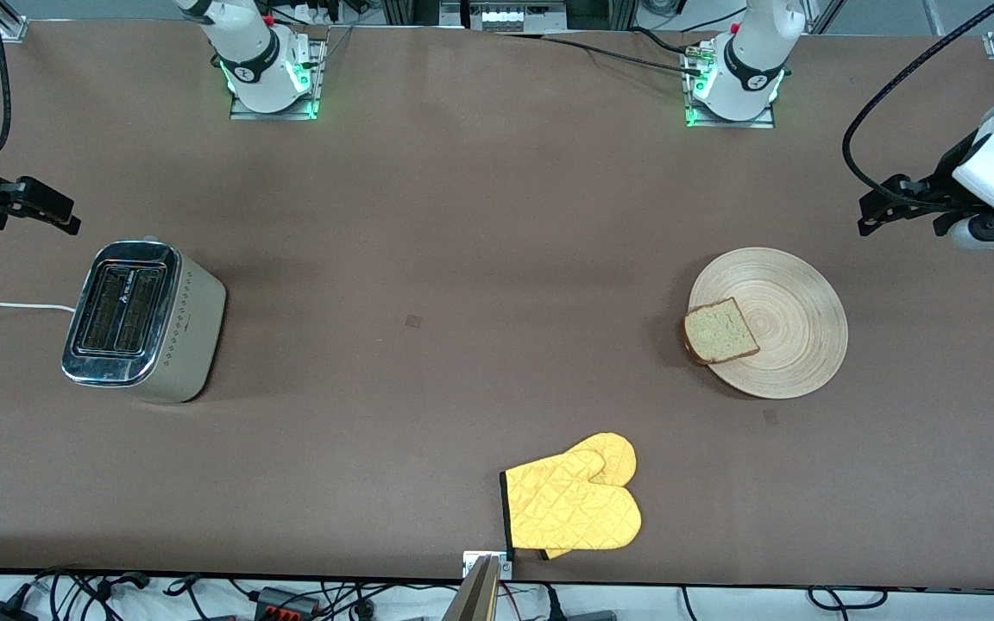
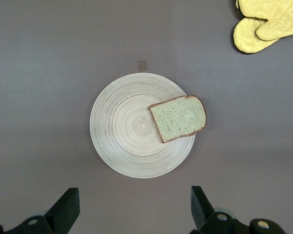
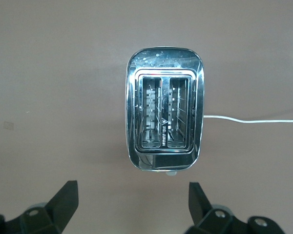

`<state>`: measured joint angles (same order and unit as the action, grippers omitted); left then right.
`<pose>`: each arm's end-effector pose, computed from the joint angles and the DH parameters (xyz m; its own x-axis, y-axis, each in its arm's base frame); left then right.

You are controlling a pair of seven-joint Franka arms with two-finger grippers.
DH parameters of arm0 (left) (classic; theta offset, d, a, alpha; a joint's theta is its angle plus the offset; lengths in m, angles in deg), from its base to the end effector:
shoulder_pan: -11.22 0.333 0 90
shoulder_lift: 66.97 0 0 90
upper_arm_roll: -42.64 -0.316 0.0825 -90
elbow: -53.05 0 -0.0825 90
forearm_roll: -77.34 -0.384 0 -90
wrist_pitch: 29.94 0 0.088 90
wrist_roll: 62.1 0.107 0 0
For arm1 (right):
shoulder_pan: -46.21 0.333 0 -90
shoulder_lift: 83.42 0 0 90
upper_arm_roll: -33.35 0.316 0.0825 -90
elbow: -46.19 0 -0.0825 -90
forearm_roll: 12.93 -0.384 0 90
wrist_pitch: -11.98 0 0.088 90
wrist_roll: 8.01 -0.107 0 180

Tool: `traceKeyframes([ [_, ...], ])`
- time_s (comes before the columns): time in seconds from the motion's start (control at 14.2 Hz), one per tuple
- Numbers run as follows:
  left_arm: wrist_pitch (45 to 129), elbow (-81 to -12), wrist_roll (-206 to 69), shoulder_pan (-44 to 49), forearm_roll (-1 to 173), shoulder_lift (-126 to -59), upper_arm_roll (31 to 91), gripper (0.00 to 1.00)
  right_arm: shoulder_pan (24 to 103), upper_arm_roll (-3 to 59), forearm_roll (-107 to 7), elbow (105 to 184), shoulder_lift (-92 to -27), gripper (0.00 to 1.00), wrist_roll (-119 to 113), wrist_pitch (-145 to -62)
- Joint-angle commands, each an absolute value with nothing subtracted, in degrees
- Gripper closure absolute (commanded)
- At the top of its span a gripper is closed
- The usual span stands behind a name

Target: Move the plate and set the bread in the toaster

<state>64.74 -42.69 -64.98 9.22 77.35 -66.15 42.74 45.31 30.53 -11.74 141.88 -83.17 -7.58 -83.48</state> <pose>0.5548 -0.0204 0.5920 0.9999 0.0136 -0.0042 0.0136 -0.9999 -0.0001 0.5601 -0.0384 0.5832 0.9984 -0.0554 -0.0085 -0.0552 -0.9983 0.0208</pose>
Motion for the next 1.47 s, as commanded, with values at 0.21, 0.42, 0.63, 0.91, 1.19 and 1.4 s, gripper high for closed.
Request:
traceKeyframes([
  [0.21, 63.93, -42.13, -64.92, 9.37, 77.60, -65.83, 42.82, 0.00, 45.24, 30.98, -10.91, 143.84, -84.92, 0.00, -6.87, -83.20],
  [0.42, 63.93, -42.13, -64.92, 9.46, 77.60, -65.83, 42.82, 0.00, 45.16, 30.89, -11.00, 143.84, -85.27, 0.00, -6.78, -83.12],
  [0.63, 63.93, -42.13, -64.92, 9.46, 77.60, -65.83, 42.82, 0.00, 45.15, 30.89, -11.43, 143.75, -85.27, 0.00, -6.87, -83.47],
  [0.91, 63.93, -42.13, -64.92, 9.46, 77.60, -65.83, 42.82, 0.00, 45.07, 30.89, -11.09, 143.48, -84.92, 0.00, -6.87, -83.73],
  [1.19, 63.93, -42.13, -64.92, 9.46, 77.60, -65.83, 42.82, 0.00, 44.98, 30.80, -11.44, 142.43, -84.56, 0.00, -6.87, -83.20],
  [1.4, 63.93, -42.13, -64.92, 9.46, 77.61, -65.83, 42.82, 0.00, 45.15, 30.89, -11.18, 142.34, -84.13, 0.00, -6.87, -83.21],
])
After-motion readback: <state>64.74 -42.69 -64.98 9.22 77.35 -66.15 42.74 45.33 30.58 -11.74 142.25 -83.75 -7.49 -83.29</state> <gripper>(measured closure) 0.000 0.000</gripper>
